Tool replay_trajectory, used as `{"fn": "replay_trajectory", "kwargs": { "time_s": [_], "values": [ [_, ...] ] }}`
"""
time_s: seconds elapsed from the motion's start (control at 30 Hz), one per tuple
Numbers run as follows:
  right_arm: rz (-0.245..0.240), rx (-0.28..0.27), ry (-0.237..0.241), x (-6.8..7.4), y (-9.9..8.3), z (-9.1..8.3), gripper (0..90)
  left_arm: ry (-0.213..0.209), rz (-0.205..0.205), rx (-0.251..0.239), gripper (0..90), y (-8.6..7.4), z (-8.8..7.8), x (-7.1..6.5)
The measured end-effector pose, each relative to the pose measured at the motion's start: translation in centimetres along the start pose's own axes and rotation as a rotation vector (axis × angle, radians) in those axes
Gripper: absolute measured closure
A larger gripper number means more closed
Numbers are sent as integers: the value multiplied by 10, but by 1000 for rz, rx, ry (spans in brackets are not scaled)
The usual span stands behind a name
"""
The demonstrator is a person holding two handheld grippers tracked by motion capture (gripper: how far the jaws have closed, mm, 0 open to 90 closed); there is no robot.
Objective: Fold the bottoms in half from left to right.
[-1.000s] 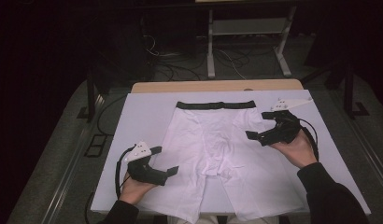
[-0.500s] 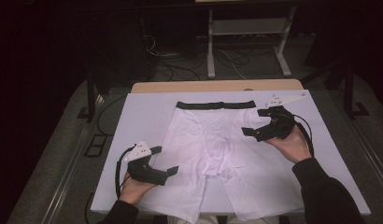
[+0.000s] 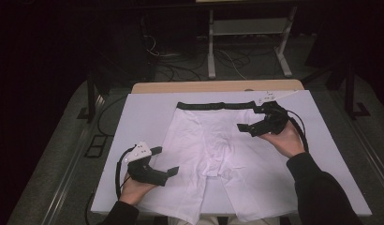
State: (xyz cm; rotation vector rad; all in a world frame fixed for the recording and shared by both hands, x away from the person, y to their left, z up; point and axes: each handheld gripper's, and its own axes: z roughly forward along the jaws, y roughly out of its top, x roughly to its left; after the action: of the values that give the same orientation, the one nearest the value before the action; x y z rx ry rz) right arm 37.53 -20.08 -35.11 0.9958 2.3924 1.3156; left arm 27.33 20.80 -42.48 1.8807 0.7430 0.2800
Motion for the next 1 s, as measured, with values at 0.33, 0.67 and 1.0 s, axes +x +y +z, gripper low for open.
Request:
{"fn": "replay_trajectory", "kwargs": {
  "time_s": [0.33,0.67,1.0],
  "values": [
    [3,2,3,-4,11,10,0,-2,-1,-4,0,0,0,0],
    [5,4,6,-8,19,21,0,-3,-4,-4,0,0,0,1],
    [0,3,16,-9,28,32,0,-4,-4,-6,0,0,0,1]
  ]
}}
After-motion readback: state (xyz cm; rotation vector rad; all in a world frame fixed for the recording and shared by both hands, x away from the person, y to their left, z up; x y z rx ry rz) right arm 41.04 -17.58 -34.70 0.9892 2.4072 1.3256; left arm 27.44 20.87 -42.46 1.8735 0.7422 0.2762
